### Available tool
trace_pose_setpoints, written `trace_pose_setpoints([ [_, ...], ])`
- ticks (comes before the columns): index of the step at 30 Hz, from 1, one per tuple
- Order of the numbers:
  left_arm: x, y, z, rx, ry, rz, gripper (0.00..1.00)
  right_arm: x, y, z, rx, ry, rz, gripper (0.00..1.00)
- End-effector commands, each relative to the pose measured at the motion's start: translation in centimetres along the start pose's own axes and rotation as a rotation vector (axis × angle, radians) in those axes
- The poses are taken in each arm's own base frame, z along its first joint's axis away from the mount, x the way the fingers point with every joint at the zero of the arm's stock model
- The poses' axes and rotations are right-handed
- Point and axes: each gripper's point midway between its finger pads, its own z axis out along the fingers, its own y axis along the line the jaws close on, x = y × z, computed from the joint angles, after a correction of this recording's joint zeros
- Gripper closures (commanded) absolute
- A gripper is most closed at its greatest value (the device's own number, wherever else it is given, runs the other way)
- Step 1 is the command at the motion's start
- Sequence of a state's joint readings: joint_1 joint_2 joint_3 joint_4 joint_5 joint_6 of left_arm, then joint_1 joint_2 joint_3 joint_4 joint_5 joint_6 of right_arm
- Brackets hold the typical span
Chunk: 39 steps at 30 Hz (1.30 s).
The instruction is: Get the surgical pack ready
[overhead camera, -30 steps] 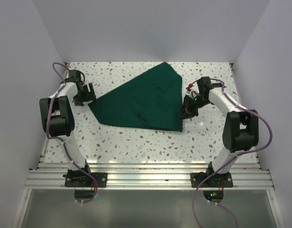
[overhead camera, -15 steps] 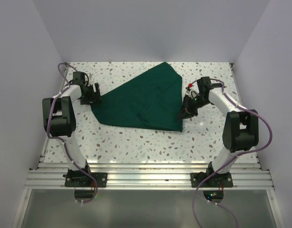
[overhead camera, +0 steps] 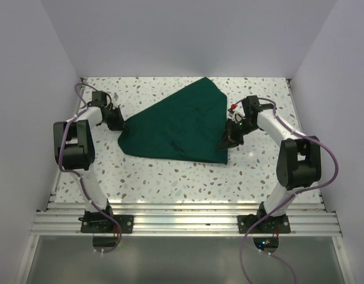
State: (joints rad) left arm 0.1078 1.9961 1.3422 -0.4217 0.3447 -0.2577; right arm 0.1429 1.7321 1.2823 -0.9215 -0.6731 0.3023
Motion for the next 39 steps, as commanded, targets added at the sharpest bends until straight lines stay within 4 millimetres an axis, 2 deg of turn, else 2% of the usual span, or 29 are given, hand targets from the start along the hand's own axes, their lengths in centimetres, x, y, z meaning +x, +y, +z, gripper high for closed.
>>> trace_pose_setpoints([
  [1, -0.1, -4.2, -3.5, 0.146, 0.005, -0.018, 1.0, -0.8, 1.9, 0.4, -0.039, -0.006, -0.028, 0.88],
  [4, -0.9, -7.5, -6.6, 0.248, -0.045, -0.05, 1.0, -0.7, 3.6, 1.8, -0.044, 0.016, -0.072, 0.91],
  [6, -1.0, -9.7, -7.9, 0.325, -0.058, -0.049, 1.0, -0.9, 4.4, 2.6, -0.051, 0.022, -0.084, 0.91],
  [11, -1.1, -17.5, -10.8, 0.504, -0.091, -0.029, 1.0, -2.0, 5.8, 5.5, -0.089, 0.043, -0.065, 0.95],
  [12, -0.4, -19.4, -11.0, 0.542, -0.076, -0.015, 1.0, -2.4, 5.8, 5.8, -0.093, 0.035, -0.067, 0.96],
  [15, -0.6, -22.9, -12.2, 0.627, -0.088, -0.041, 1.0, -3.3, 5.9, 6.9, -0.102, 0.045, -0.057, 0.97],
  [16, -0.4, -24.8, -12.6, 0.667, -0.089, -0.047, 1.0, -3.6, 6.2, 7.1, -0.107, 0.044, -0.064, 0.97],
  [19, -0.1, -28.3, -13.5, 0.733, -0.085, -0.04, 1.0, -3.7, 6.5, 8.5, -0.115, 0.074, -0.061, 0.97],
  [23, 0.9, -32.0, -13.6, 0.78, -0.055, -0.017, 1.0, -3.9, 6.1, 10.6, -0.131, 0.092, -0.038, 0.97],
  [27, 1.6, -34.7, -13.3, 0.809, -0.018, -0.007, 1.0, -3.3, 5.5, 11.8, -0.132, 0.122, -0.016, 0.98],
  [32, 2.6, -37.5, -12.6, 0.83, 0.019, 0.014, 1.0, -3.0, 5.2, 12.3, -0.139, 0.136, -0.013, 0.98],
  [35, 3.3, -38.0, -11.7, 0.825, 0.054, 0.019, 1.0, -3.4, 5.6, 11.1, -0.115, 0.106, -0.038, 0.99],
  [37, 3.7, -37.9, -11.1, 0.816, 0.066, 0.019, 1.0, -4.0, 6.1, 9.0, -0.101, 0.055, -0.058, 0.99],
  [39, 4.5, -38.2, -10.6, 0.82, 0.09, 0.032, 1.0, -4.6, 4.5, 6.9, -0.047, 0.014, -0.008, 0.99],
])
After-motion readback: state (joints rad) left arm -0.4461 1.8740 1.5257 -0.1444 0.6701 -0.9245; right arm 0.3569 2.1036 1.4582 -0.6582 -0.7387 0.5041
